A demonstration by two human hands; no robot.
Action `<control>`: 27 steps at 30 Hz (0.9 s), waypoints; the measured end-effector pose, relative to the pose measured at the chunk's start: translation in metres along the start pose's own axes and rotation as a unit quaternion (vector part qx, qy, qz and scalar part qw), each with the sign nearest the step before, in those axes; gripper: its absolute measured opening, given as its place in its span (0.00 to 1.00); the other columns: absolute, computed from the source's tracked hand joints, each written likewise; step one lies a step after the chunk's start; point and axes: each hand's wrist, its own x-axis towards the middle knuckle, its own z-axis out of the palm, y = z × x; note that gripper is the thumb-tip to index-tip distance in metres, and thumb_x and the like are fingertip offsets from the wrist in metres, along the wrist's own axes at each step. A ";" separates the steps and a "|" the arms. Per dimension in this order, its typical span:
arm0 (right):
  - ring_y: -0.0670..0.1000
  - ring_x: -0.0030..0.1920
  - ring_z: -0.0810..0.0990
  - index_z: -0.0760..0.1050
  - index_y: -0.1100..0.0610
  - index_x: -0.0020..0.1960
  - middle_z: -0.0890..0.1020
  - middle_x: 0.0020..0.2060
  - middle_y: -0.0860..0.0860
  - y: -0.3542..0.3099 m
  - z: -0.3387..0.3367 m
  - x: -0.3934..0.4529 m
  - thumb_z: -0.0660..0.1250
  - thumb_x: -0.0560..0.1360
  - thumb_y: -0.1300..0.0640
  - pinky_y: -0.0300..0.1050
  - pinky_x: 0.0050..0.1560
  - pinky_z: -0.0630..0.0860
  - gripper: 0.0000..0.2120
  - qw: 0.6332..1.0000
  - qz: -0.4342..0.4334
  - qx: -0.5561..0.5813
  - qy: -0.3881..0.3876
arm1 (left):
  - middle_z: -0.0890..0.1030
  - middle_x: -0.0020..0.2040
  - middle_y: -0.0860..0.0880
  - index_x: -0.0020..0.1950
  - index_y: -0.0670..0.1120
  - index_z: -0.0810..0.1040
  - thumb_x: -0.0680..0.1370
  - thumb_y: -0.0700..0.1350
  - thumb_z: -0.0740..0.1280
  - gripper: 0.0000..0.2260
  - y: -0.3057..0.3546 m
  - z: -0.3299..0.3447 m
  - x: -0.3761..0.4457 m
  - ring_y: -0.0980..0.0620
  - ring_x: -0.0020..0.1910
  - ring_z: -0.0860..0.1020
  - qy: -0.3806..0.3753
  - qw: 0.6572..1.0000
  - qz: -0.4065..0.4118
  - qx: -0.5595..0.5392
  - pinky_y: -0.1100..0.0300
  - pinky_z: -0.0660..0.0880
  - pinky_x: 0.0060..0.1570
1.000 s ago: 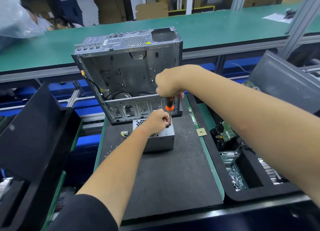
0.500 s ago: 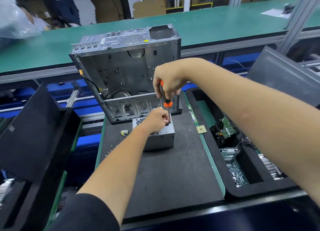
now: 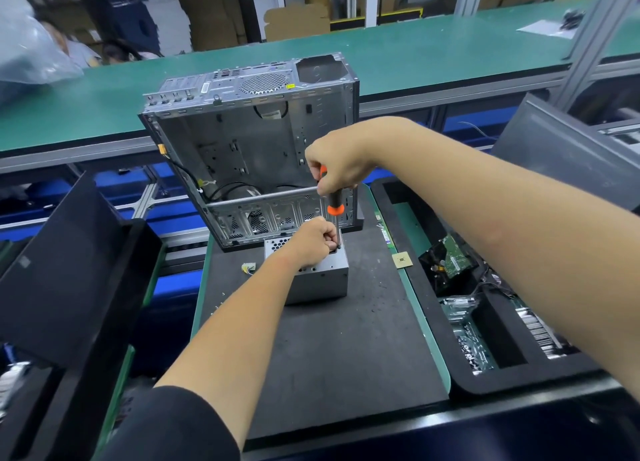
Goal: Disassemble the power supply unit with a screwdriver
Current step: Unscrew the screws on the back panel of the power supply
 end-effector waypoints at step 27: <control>0.54 0.37 0.80 0.75 0.57 0.50 0.78 0.40 0.51 0.011 0.005 -0.003 0.71 0.71 0.64 0.41 0.32 0.73 0.10 0.996 -0.026 0.082 -0.002 | 0.70 0.42 0.52 0.38 0.43 0.75 0.75 0.29 0.63 0.10 -0.006 0.002 0.006 0.57 0.36 0.71 -0.007 1.000 0.003 0.009 0.68 0.68 0.38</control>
